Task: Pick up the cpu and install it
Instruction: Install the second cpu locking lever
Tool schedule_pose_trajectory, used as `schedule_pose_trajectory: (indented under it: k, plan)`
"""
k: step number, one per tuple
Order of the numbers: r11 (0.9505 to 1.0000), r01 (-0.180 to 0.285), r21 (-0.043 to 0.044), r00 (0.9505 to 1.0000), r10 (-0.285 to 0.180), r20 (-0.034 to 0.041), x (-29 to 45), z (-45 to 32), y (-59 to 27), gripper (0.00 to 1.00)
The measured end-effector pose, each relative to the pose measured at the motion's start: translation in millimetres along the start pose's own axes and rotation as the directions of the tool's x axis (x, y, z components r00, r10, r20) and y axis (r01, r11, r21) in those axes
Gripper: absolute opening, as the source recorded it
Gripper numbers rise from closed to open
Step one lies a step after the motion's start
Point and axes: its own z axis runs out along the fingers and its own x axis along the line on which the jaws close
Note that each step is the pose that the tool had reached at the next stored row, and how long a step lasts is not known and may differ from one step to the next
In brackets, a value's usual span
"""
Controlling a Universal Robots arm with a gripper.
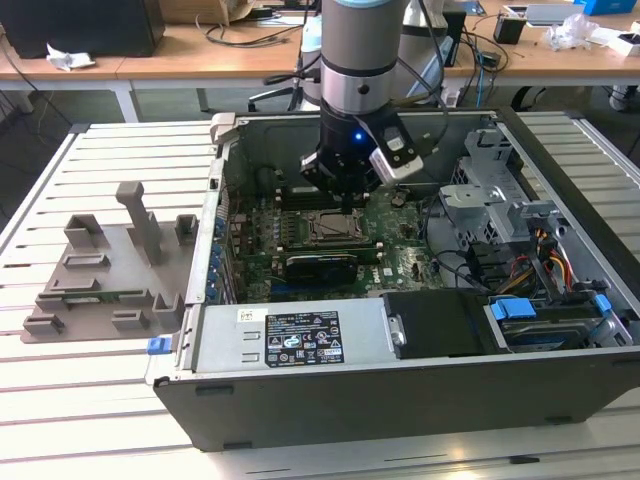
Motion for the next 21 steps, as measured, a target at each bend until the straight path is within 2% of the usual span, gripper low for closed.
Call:
schedule_pose_trajectory:
  k: [3, 17, 21]
  plan:
    - [0.9983, -0.001, -0.0581, 1.0000, 0.001, 0.0009, 0.2, 0.3, 0.0, 0.11]
    - [0.9983, -0.001, -0.0590, 1.0000, 0.001, 0.0008, 0.5, 10.9, -1.5, 0.11]
    - [0.9983, -0.001, -0.0590, 1.0000, 0.001, 0.0002, 0.6, 19.6, -2.4, 0.11]
